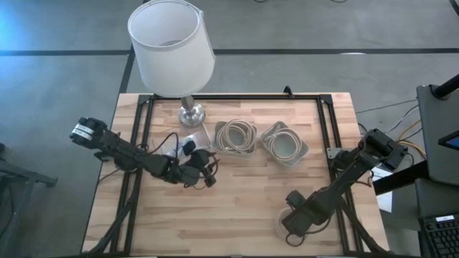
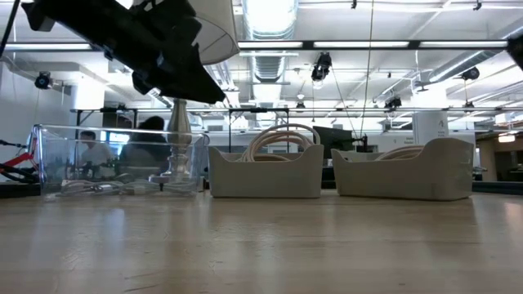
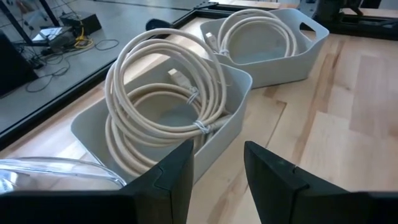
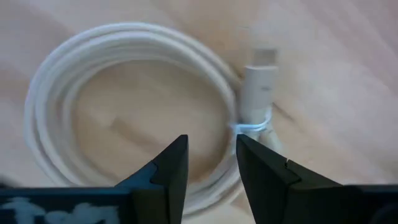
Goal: Pick & Place USB Port
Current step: Put the brown hdmi cable into the right light brown bin
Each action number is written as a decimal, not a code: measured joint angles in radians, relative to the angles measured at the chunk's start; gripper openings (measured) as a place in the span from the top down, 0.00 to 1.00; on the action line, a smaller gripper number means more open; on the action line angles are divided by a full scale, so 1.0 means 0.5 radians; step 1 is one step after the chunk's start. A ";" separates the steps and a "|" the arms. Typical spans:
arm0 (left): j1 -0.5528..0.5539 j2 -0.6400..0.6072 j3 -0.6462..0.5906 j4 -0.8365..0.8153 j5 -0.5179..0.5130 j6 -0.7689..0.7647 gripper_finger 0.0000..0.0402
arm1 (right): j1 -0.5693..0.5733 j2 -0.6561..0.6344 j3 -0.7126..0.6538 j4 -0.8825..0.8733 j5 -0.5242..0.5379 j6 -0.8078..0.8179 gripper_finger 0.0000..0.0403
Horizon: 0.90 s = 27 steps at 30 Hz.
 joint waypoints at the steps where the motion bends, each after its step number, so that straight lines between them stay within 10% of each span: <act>1: 0.004 0.000 0.000 -0.002 -0.001 0.000 0.64 | 0.000 0.000 0.033 -0.025 0.003 -0.024 0.68; 27: 0.013 0.000 -0.005 -0.004 0.007 0.001 0.64 | 0.000 -0.021 -0.333 0.309 0.052 0.070 0.75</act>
